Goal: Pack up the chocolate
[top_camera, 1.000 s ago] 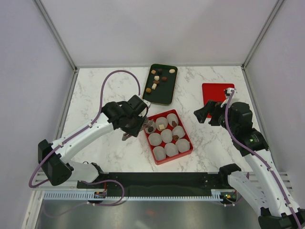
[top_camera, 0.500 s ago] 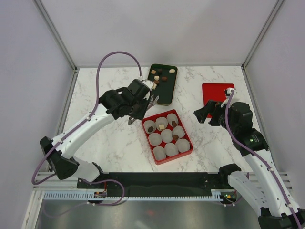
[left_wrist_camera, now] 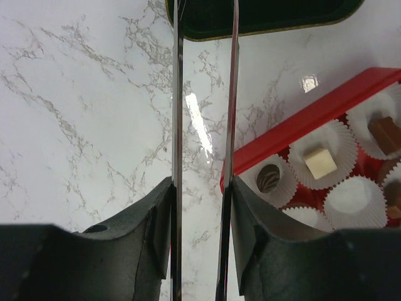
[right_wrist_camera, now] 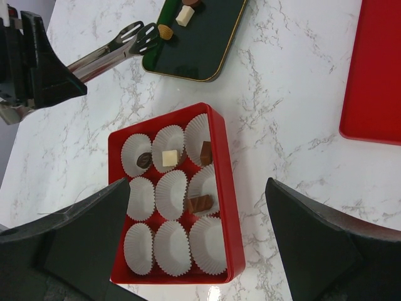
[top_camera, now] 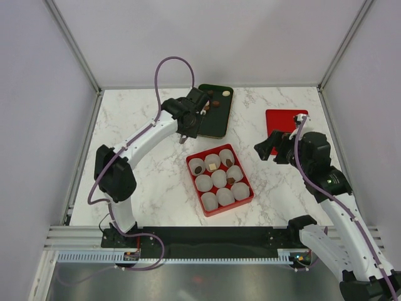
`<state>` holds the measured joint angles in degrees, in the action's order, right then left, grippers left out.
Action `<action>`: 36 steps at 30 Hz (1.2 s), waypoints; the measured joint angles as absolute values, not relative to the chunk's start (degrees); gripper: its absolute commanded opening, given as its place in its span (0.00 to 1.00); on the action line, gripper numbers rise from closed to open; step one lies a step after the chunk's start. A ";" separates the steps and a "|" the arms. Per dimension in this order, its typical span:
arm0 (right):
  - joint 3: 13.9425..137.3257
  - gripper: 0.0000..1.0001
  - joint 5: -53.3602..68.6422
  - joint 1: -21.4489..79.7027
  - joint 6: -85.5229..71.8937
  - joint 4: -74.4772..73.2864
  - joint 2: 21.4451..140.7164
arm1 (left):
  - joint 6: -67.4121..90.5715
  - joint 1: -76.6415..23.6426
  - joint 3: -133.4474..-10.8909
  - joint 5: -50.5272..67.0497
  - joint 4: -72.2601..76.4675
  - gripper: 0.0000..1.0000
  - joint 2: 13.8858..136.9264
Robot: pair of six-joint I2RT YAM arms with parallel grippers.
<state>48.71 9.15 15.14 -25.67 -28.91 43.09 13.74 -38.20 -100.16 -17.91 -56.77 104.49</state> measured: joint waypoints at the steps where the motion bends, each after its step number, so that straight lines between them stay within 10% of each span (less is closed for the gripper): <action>1: 48.75 0.98 9.13 15.14 -25.67 -28.93 43.27 | 13.74 -37.71 -100.20 -17.93 -56.45 0.46 105.43; 36: 48.95 0.98 7.53 15.14 -25.23 -28.69 45.50 | 10.96 -32.84 -102.96 -15.94 -49.32 0.37 117.51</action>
